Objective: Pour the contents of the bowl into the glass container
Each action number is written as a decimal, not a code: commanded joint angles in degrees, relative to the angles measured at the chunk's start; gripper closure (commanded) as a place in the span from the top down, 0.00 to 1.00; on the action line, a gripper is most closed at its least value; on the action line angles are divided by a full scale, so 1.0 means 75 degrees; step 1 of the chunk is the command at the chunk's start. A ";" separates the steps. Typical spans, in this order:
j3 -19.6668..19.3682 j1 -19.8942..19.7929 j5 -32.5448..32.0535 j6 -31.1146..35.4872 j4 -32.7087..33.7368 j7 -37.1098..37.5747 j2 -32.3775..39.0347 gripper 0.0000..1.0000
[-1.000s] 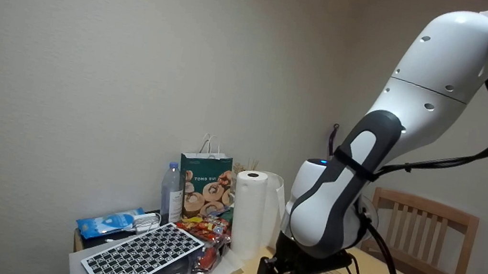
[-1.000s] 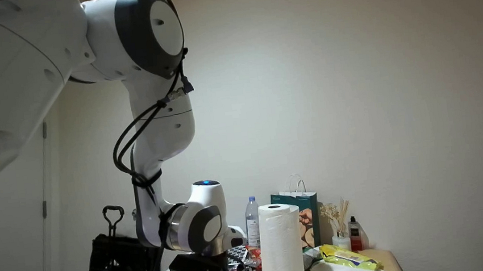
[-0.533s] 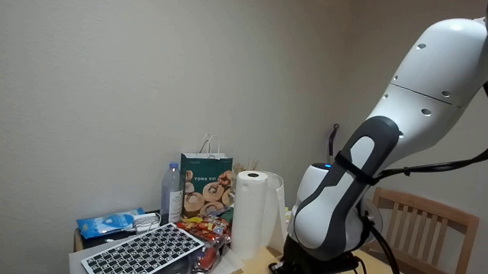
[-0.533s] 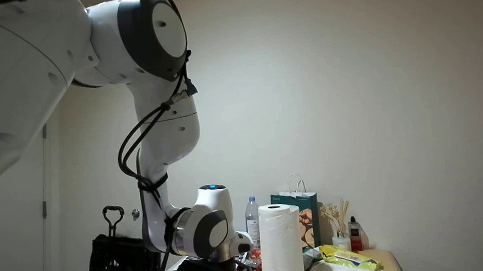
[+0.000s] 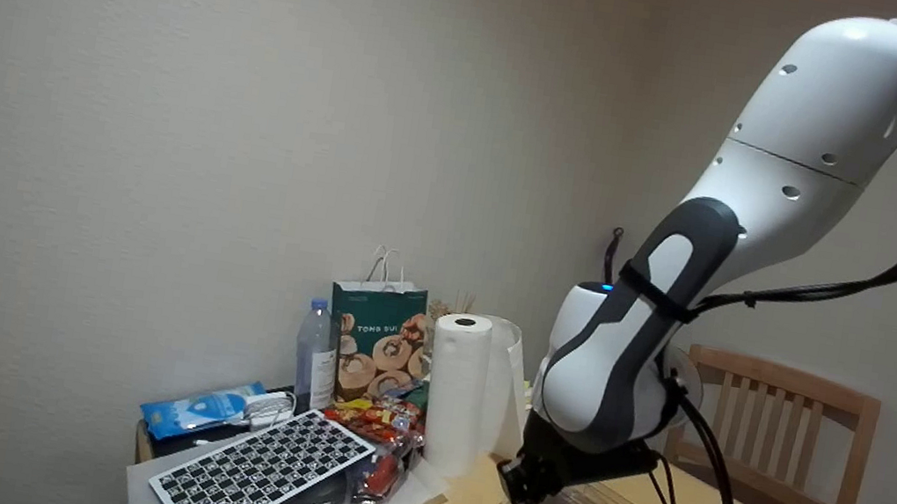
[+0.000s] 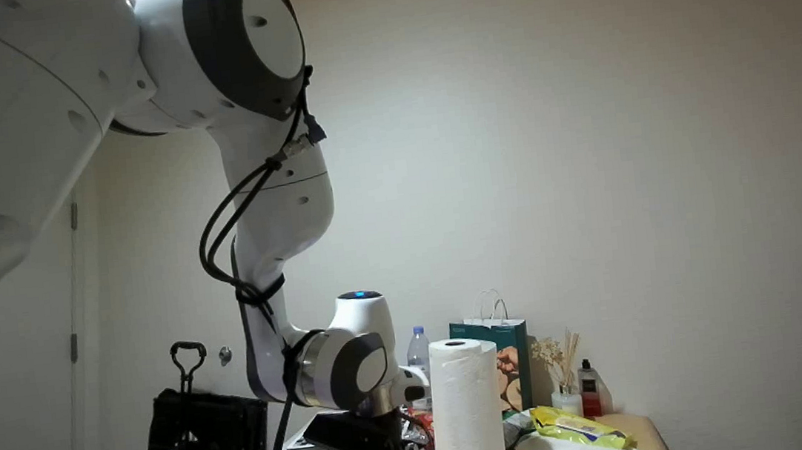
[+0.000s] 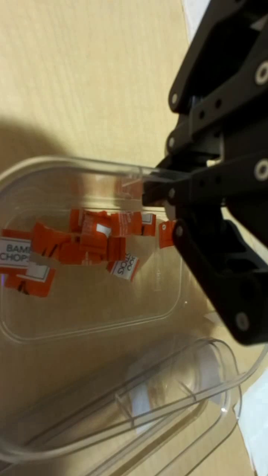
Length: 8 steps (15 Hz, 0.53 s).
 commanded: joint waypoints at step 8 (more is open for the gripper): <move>0.2811 -0.2111 0.2983 -0.0654 0.0325 -0.2503 -0.1257 0.02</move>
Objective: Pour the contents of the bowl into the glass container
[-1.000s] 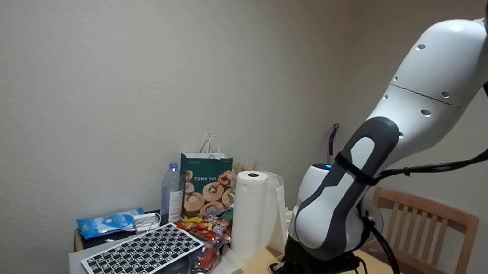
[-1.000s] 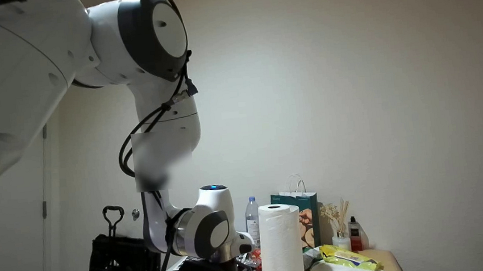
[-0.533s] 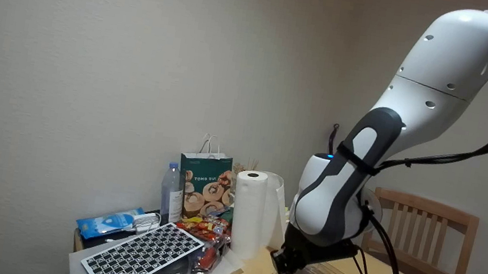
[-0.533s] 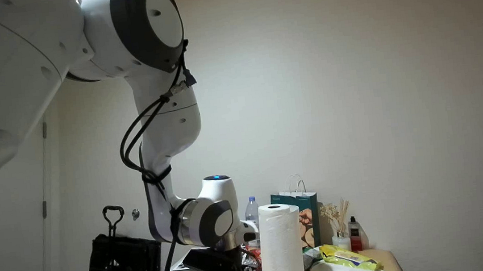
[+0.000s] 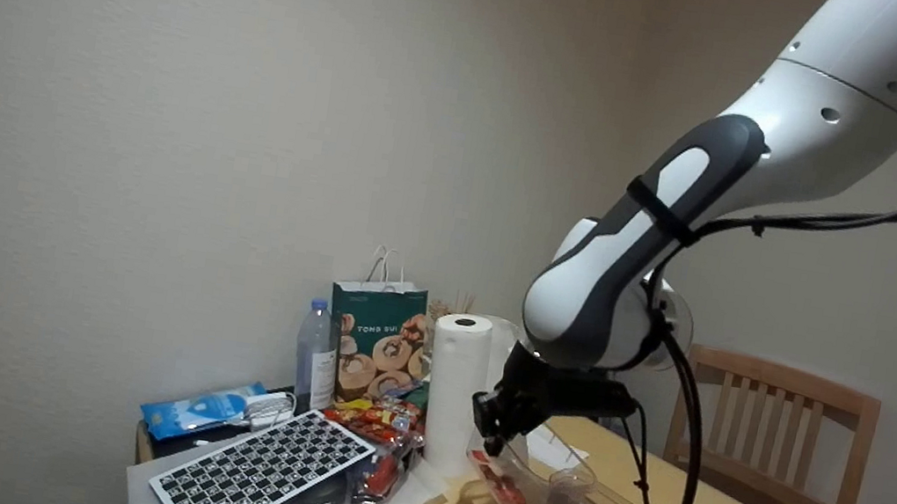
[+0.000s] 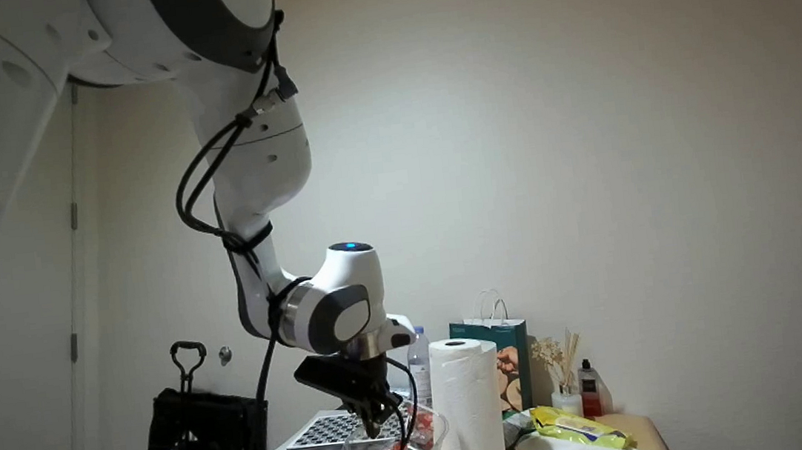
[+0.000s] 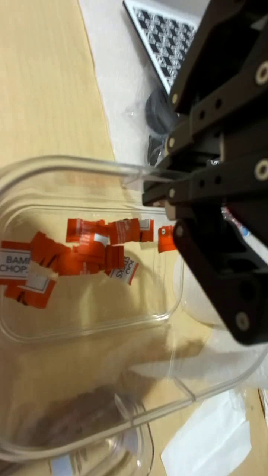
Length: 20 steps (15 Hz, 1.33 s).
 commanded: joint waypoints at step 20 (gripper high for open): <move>-0.0403 -0.1477 0.2116 -0.1438 -0.0287 -0.2604 -0.1126 0.02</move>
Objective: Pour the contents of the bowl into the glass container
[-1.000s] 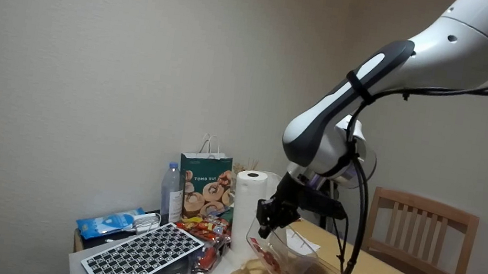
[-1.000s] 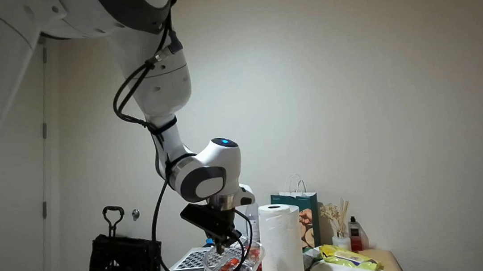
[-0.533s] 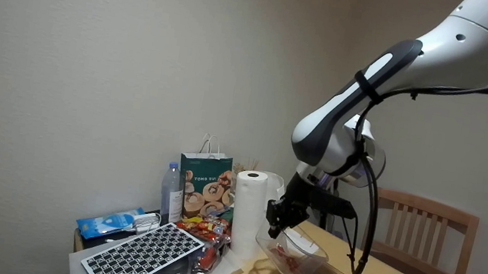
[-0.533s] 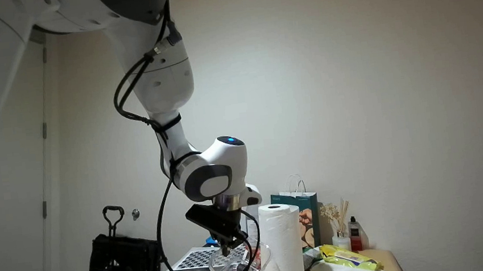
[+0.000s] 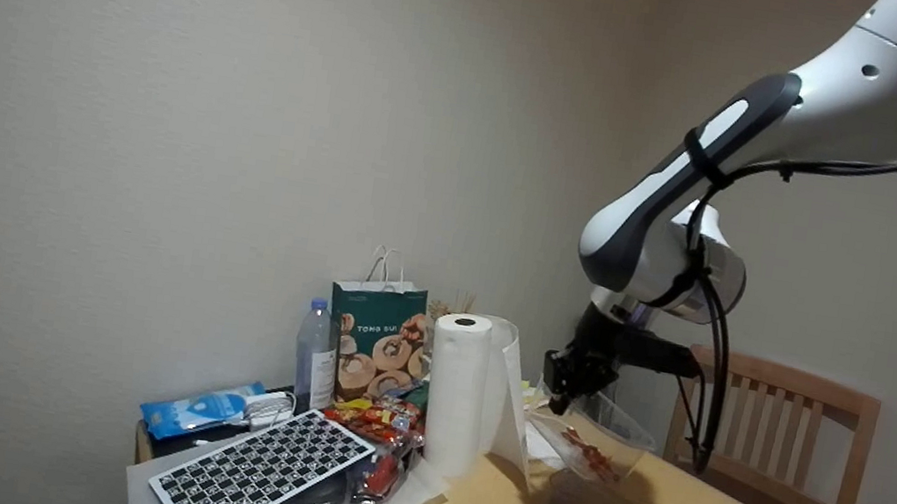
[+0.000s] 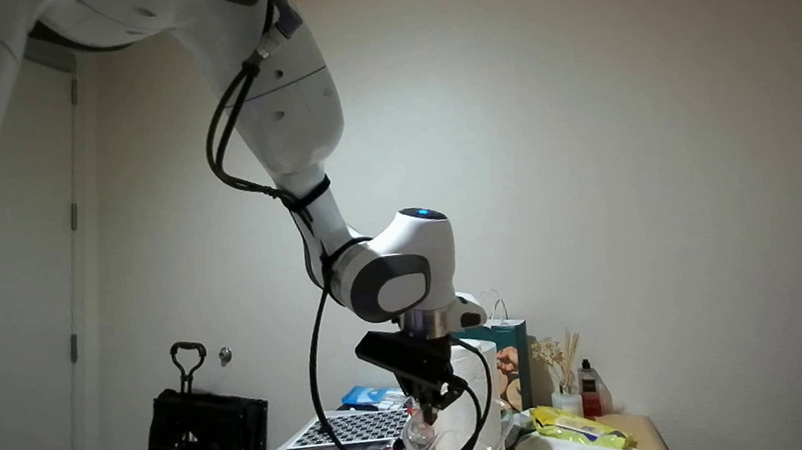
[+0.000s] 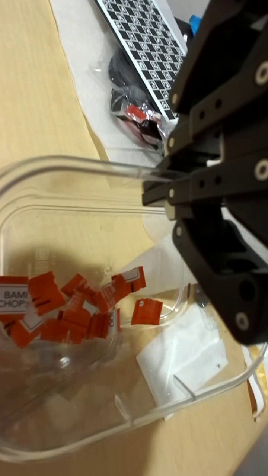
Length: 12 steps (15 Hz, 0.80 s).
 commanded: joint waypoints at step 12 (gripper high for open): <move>0.2290 -0.2161 0.4935 -0.0269 0.1364 -0.4560 0.1200 0.02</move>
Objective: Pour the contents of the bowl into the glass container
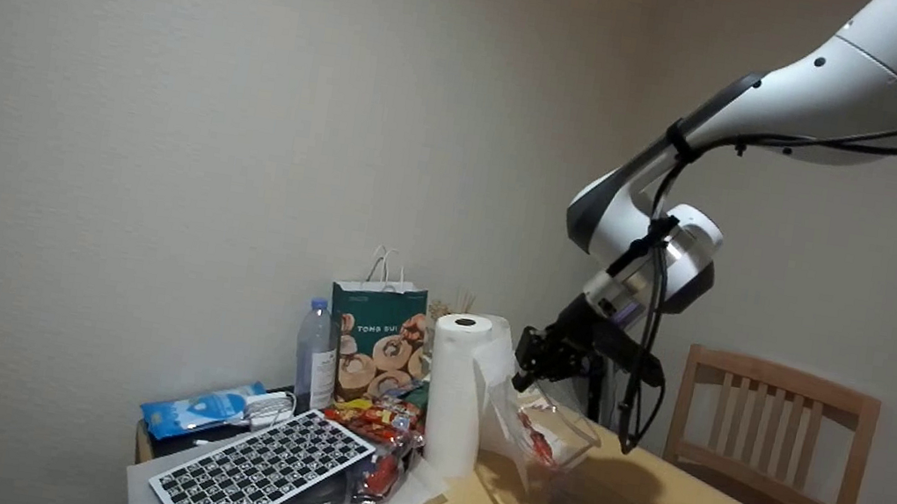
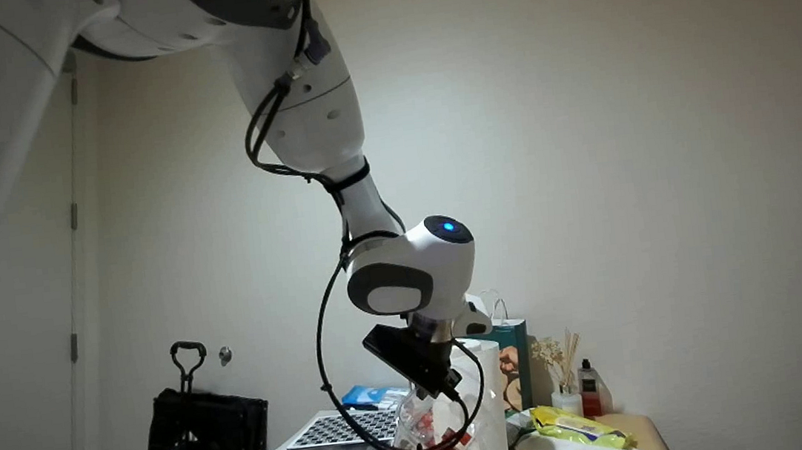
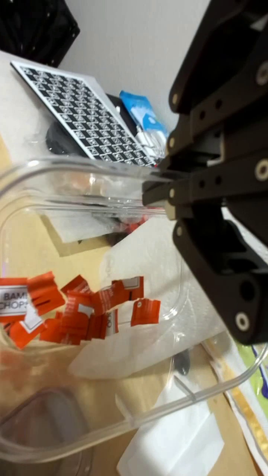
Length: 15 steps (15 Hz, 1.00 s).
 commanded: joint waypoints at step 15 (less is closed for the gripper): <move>-0.2786 0.1543 0.2987 -0.2345 0.0492 -0.2392 0.0641 0.07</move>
